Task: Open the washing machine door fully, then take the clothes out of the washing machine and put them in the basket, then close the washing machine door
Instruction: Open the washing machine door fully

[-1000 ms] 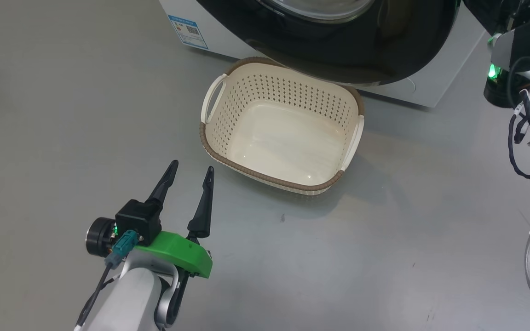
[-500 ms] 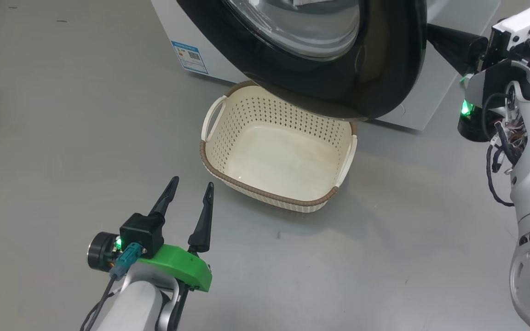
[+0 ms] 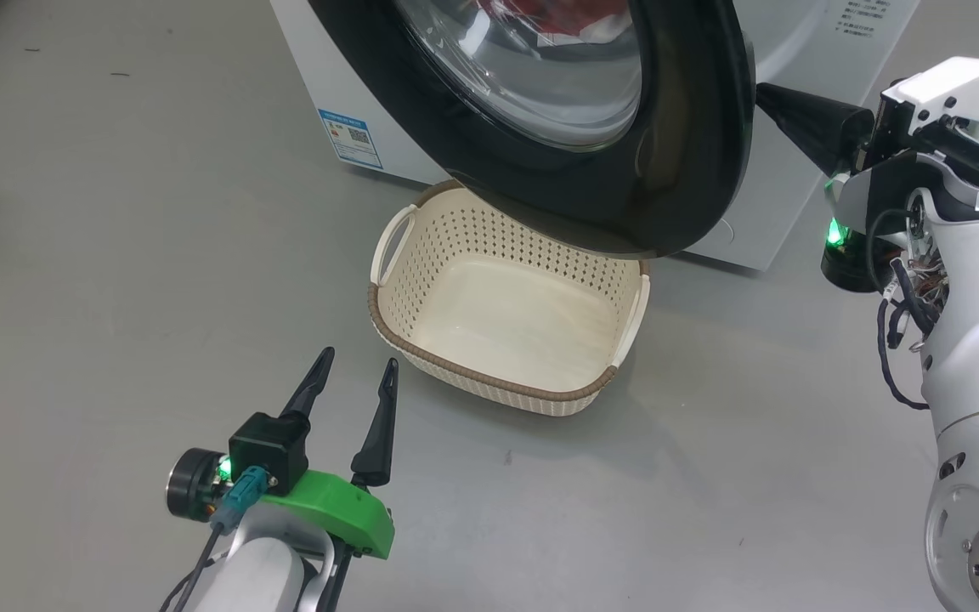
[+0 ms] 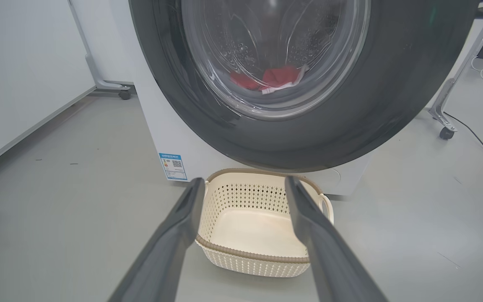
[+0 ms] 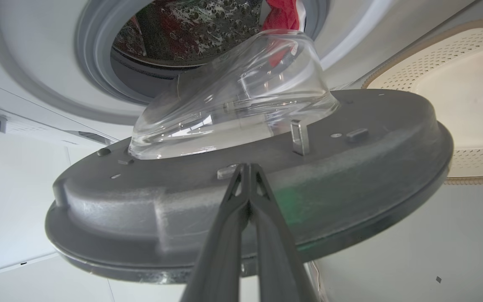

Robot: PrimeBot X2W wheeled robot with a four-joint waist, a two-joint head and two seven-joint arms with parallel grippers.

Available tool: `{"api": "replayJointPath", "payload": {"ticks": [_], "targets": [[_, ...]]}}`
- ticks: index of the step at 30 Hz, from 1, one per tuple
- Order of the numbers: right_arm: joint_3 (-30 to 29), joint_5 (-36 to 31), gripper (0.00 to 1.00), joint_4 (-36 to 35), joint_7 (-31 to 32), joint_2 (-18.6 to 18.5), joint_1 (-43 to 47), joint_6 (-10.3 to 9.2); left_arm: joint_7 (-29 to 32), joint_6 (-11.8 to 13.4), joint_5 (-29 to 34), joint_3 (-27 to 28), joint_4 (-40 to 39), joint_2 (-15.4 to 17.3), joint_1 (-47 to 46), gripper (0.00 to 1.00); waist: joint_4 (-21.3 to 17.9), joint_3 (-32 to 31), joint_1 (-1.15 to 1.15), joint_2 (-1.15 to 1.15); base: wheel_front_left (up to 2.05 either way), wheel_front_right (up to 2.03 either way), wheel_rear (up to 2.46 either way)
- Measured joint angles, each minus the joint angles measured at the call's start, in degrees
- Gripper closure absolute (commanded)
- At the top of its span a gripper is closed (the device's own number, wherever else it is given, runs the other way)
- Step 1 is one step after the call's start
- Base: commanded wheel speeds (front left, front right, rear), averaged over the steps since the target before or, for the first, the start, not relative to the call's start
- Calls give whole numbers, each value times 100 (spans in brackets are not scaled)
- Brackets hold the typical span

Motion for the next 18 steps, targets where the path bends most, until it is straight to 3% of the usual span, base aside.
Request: {"api": "replayJointPath", "payload": {"ticks": [5, 12, 18], "targets": [[74, -126, 100, -127, -237, 9, 4, 247, 0, 1, 18, 7, -1, 1, 25, 0, -19, -48, 0, 0, 0, 0, 0], [883, -1335, 100, -487, -825, -485, 298, 950, 0, 3, 67, 44, -25, 10, 110, 0, -96, -213, 0, 0, 0, 0, 0], [1578, -2245, 100, -958, -1440, -726, 747, 1050, 0, 42, 97, 178, -52, 18, 204, 0, -209, -390, 0, 0, 0, 0, 0]]}}
